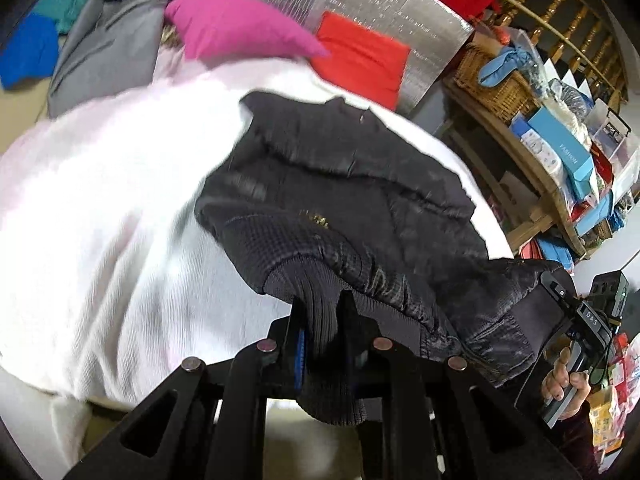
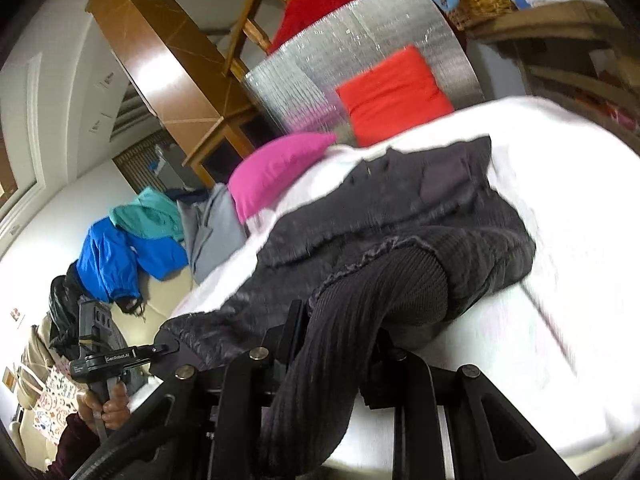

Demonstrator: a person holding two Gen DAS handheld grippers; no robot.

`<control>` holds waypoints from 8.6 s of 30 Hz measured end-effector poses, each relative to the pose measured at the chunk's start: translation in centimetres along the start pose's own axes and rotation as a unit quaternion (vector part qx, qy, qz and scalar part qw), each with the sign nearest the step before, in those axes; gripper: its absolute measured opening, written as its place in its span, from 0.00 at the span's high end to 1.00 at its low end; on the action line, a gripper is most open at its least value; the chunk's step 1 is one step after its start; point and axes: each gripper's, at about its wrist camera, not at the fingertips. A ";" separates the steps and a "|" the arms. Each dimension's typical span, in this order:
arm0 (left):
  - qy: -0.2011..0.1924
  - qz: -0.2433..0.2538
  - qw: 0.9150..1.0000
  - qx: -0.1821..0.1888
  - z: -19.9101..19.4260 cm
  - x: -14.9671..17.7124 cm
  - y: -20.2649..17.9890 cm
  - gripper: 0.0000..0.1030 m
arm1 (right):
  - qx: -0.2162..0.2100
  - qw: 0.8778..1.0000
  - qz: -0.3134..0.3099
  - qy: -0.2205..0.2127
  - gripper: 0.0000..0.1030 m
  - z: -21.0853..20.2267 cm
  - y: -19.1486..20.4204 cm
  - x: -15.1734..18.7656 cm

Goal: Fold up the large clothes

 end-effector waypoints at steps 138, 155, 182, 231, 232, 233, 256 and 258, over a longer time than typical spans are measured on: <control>-0.048 -0.246 0.962 -0.106 17.1 -13.8 5.6 0.26 | 0.024 0.936 0.346 0.062 0.15 14.7 -17.3 -5.2; -0.076 -0.286 0.954 -0.040 18.4 -15.3 7.2 0.26 | 0.044 0.921 0.386 0.019 0.14 18.3 -20.1 -5.3; -0.145 -0.198 0.965 -0.093 17.7 -16.0 3.5 0.79 | 0.114 0.955 0.274 -0.008 0.62 19.2 -18.7 -7.5; -0.107 -0.209 0.965 -0.116 3.9 -6.9 6.9 0.32 | 0.092 0.961 0.256 0.043 0.27 1.1 -20.4 -2.3; -0.109 -0.206 0.966 -0.112 3.9 -7.6 6.8 0.31 | 0.088 0.962 0.257 0.033 0.21 0.9 -20.9 -2.9; -0.101 -0.200 0.969 -0.106 4.4 -8.3 6.7 0.30 | 0.083 0.961 0.261 0.031 0.19 1.1 -21.5 -3.6; 0.049 -0.172 0.982 -0.067 17.0 -13.5 5.2 0.29 | 0.004 0.949 0.276 0.150 0.21 16.9 -23.9 -6.1; 0.040 -0.174 0.982 -0.067 17.0 -13.4 5.0 0.36 | 0.027 0.953 0.258 0.156 0.35 17.0 -23.2 -6.2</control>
Point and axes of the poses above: each gripper's, at about its wrist camera, not at the fingertips, and z roughly the way its jaws point, y to its left, x to its underside, and after that the axes turned 9 degrees about -z, right-handed
